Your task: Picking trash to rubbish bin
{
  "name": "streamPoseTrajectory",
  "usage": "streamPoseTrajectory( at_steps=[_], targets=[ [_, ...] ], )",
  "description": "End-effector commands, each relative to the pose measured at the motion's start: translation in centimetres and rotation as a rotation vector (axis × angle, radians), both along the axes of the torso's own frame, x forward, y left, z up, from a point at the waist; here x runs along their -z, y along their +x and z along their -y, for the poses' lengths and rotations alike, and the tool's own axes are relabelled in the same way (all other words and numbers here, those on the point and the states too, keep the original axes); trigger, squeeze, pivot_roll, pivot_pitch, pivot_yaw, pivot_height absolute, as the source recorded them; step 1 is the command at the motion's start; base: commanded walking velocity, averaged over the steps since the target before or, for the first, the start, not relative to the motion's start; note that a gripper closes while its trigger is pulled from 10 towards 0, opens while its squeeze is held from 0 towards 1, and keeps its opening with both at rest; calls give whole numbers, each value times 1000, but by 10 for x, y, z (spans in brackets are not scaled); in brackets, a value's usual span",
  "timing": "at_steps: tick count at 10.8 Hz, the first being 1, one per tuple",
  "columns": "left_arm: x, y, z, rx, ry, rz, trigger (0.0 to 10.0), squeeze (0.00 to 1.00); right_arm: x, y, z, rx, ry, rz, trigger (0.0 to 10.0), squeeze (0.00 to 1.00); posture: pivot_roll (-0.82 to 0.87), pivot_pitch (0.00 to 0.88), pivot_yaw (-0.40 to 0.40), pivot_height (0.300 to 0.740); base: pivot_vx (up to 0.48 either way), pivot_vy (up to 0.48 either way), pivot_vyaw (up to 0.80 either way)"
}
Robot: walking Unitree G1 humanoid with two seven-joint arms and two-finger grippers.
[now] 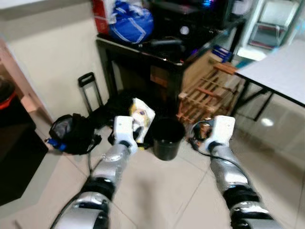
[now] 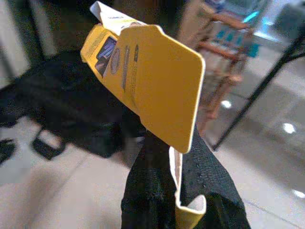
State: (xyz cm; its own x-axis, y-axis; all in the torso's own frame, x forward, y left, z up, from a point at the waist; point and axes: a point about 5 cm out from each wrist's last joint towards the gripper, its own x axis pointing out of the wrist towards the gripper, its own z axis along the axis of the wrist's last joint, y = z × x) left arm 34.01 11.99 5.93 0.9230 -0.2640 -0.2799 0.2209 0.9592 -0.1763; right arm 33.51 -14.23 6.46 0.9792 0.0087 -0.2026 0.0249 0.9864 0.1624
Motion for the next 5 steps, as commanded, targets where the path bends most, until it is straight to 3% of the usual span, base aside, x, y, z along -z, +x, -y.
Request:
streamPoseTrajectory(
  at_steps=[1, 4, 5],
  targets=[
    [-3, 2, 3, 6, 0, 5, 10000, 0, -1, 1, 5, 9, -18, -1, 10000, 0, -20, 0, 48, 740, 341, 0, 0],
    [-3, 2, 3, 6, 0, 5, 10000, 0, -1, 1, 5, 9, -18, -1, 10000, 0, -20, 0, 48, 740, 341, 0, 0],
    [1, 1, 3, 17, 12, -13, 10000, 0, 4, 0, 6, 3, -60, -30, 10000, 0, -20, 0, 48, 740, 341, 0, 0]
  ],
)
